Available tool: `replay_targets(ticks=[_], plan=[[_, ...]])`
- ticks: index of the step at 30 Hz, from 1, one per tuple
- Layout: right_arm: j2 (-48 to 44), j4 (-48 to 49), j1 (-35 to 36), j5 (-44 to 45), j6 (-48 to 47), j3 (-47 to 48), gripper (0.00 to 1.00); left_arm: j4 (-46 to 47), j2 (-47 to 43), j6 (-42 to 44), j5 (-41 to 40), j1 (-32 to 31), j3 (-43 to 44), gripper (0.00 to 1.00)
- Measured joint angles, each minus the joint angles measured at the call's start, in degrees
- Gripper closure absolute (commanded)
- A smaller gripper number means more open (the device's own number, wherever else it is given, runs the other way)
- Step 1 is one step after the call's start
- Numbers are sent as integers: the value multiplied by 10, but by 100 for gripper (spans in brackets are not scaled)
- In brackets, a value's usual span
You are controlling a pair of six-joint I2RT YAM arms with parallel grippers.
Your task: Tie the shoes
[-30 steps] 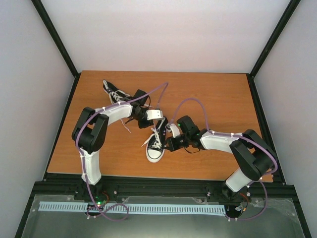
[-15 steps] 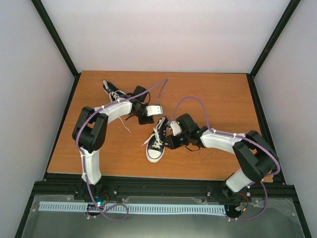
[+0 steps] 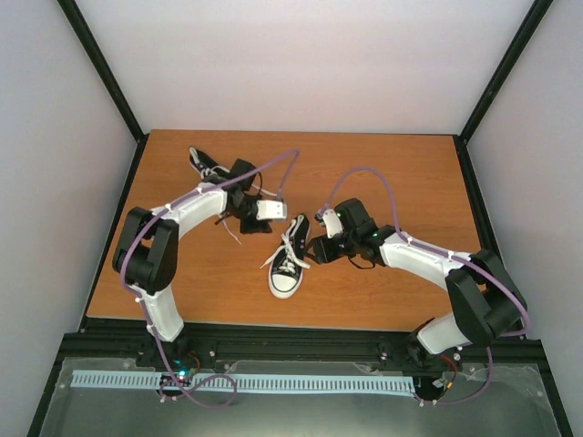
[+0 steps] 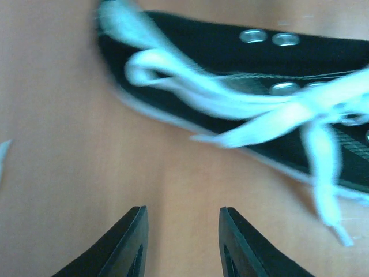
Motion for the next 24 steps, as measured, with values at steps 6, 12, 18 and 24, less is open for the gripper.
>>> replay_targets(ticks=[6,12,18,24], plan=[[5,0,-2,-2,-1,6,47,54,-26,12,-2,-63,-90,62],[6,0,-3,-4,-1,6,47,131,-26,6,-31,-64,-102,58],[6,0,-3,-4,-1,6,48,150,-26,17,-36,-77,-110,59],[6,0,-3,-5,-1,6,49,133,-26,41,-10,-80,-112,69]])
